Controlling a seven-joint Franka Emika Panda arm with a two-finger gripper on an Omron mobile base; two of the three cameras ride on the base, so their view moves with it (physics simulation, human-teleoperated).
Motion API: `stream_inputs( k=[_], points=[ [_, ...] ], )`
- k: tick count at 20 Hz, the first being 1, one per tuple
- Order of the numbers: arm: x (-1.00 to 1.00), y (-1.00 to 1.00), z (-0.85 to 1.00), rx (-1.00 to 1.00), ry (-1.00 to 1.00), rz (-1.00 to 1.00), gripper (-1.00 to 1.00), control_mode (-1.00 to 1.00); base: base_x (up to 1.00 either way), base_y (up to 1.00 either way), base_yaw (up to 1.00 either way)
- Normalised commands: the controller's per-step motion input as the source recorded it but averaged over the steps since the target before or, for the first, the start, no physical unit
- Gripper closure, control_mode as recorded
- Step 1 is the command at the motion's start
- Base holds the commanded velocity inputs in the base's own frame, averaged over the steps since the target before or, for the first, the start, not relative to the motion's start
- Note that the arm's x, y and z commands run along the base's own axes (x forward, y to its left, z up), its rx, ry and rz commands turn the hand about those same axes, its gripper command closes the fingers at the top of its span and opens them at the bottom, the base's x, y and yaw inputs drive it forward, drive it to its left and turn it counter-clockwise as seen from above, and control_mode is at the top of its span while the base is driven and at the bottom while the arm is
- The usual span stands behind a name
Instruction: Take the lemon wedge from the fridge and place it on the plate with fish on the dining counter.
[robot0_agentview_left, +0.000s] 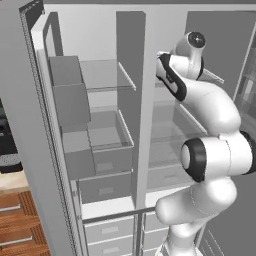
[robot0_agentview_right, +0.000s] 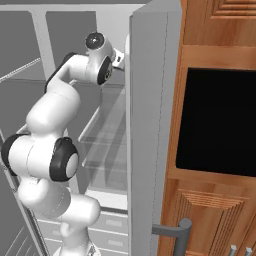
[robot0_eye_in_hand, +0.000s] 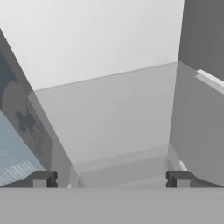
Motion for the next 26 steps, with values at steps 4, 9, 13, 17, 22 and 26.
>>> stream_inputs(
  k=[4,9,13,17,22,26],
  points=[
    [-0.01,0.0,0.0,0.0,0.0,0.0,-1.0,-1.0,0.0,0.0,0.0],
    [-0.04,0.08,-0.06,0.0,0.0,0.0,-1.0,-1.0,0.0,0.0,0.0],
    [0.0,0.19,0.0,0.0,0.0,0.0,-1.0,-1.0,0.0,0.0,0.0],
    [-0.03,0.0,0.03,0.0,-0.03,0.0,-1.0,-1.0,0.0,0.0,0.0],
    [-0.21,0.0,0.22,-0.03,-0.19,0.0,-1.0,-1.0,0.0,0.0,0.0],
    [-0.1,0.0,0.0,0.0,0.0,0.0,-1.0,-1.0,0.0,0.0,0.0]
  ],
)
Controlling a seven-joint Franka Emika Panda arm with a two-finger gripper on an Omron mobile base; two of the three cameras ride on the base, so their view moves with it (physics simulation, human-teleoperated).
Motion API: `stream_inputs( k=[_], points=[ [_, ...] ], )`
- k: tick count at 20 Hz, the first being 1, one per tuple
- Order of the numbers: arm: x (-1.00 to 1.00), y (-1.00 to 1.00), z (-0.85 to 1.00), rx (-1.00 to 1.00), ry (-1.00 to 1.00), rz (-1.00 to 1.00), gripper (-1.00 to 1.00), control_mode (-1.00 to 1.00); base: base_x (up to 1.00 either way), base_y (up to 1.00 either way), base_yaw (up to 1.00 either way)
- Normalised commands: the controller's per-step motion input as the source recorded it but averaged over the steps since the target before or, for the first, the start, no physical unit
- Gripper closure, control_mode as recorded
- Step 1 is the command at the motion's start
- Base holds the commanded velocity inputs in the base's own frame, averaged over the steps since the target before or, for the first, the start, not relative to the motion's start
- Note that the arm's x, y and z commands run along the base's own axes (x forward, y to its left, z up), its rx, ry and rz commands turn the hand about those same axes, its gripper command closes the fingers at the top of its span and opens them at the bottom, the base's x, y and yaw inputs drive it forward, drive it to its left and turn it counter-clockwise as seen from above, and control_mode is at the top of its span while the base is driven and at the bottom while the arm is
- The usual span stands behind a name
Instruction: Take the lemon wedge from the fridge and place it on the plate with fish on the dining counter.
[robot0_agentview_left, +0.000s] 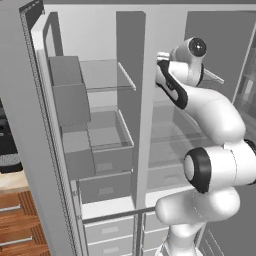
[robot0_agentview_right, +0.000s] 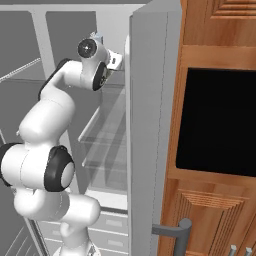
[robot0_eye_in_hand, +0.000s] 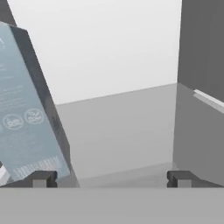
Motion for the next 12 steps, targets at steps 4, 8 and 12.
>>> stream_inputs(
  k=[4,8,12],
  points=[
    [-0.59,0.0,0.0,0.0,0.0,0.0,-1.0,-1.0,0.0,0.0,0.0],
    [-0.47,0.0,0.0,0.0,0.0,0.0,-1.0,-1.0,0.0,0.0,0.0],
    [-0.01,0.0,0.0,0.0,0.0,0.0,-1.0,-1.0,0.0,0.0,0.0]
  ],
)
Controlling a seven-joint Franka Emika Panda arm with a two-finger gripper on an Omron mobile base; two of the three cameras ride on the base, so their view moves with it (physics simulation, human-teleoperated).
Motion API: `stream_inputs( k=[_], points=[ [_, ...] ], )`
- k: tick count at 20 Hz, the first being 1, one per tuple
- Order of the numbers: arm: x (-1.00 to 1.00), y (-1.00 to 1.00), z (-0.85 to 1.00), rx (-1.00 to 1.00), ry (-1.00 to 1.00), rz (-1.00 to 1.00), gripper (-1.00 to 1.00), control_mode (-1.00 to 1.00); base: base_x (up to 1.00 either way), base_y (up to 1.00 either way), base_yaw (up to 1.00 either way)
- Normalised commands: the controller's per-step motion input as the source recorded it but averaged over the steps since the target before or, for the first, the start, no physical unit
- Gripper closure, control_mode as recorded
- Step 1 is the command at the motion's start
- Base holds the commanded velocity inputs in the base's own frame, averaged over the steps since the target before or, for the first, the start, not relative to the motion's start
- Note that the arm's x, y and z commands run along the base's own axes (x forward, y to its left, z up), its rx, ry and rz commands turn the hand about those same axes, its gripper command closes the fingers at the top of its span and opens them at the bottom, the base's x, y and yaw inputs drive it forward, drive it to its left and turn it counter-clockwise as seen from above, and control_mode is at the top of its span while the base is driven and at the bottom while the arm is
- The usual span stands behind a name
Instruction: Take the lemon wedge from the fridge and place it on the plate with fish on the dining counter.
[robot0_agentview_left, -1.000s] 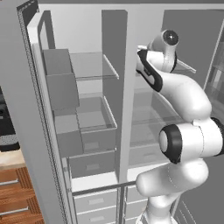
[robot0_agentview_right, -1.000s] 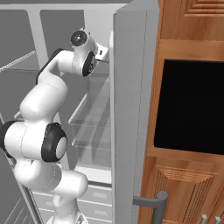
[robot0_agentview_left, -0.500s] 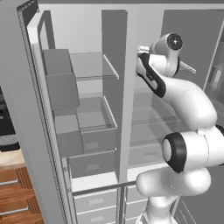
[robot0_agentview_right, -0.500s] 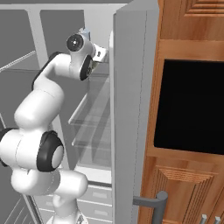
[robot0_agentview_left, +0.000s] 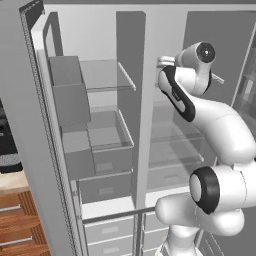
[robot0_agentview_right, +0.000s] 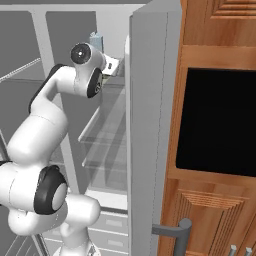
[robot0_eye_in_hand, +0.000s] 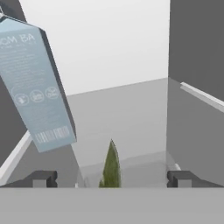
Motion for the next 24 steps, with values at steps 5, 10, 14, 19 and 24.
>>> stream_inputs(
  k=[5,10,14,19,24],
  points=[
    [0.29,0.0,0.0,0.0,0.0,-0.02,-1.0,-1.0,0.0,0.0,0.0],
    [0.05,0.0,0.0,0.0,0.0,-0.01,-1.0,-1.0,0.0,0.0,0.0],
    [0.0,0.0,-0.1,0.0,0.01,0.0,-1.0,-1.0,0.0,0.0,0.0],
    [0.0,0.0,-0.22,0.0,0.03,0.0,-1.0,-1.0,0.0,0.0,0.0],
    [0.0,0.0,-0.28,0.0,0.03,0.0,-1.0,-1.0,0.0,0.0,0.0]
  ],
)
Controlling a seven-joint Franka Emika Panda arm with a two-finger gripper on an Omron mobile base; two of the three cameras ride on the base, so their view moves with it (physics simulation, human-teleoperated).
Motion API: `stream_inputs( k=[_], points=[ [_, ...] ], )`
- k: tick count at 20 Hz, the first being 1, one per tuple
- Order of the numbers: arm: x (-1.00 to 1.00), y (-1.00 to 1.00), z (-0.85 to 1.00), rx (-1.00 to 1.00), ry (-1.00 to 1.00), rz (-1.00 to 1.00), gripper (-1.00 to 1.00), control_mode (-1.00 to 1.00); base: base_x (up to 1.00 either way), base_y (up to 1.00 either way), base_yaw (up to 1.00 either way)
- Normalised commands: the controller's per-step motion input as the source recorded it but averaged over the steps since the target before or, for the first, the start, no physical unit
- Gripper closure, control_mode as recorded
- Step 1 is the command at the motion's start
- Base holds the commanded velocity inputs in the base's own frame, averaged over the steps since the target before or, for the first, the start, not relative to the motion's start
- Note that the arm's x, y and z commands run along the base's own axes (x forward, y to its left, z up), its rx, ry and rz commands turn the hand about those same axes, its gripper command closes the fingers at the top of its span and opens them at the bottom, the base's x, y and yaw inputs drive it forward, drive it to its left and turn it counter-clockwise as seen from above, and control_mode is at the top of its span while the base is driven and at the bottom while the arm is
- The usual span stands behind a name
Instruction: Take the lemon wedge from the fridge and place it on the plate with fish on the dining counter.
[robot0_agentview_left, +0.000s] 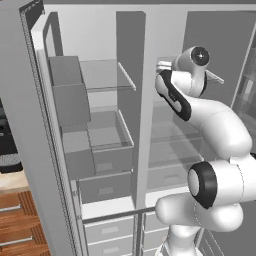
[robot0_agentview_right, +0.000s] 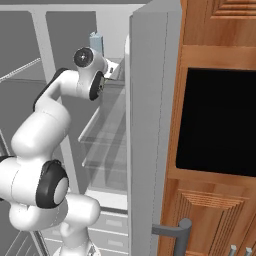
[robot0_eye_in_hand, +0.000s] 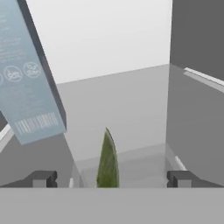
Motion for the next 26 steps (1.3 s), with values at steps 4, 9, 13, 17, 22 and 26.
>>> stream_inputs(
  k=[4,9,13,17,22,26],
  points=[
    [0.04,0.0,-0.19,0.0,0.01,0.0,-1.0,-1.0,0.0,0.0,0.0],
    [0.32,0.0,-0.02,0.0,0.0,0.0,-1.0,-1.0,0.0,0.0,0.0],
    [0.12,0.03,-0.27,0.0,0.04,0.0,1.0,-1.0,0.0,0.0,0.0],
    [-0.2,0.07,-0.65,0.0,0.14,0.0,1.0,-1.0,0.0,0.0,0.0],
    [-0.34,0.0,-0.38,0.0,0.07,0.0,1.0,-1.0,0.0,0.0,0.0],
    [0.0,0.0,0.0,0.0,0.0,0.0,1.0,-1.0,0.0,0.0,0.0]
  ],
)
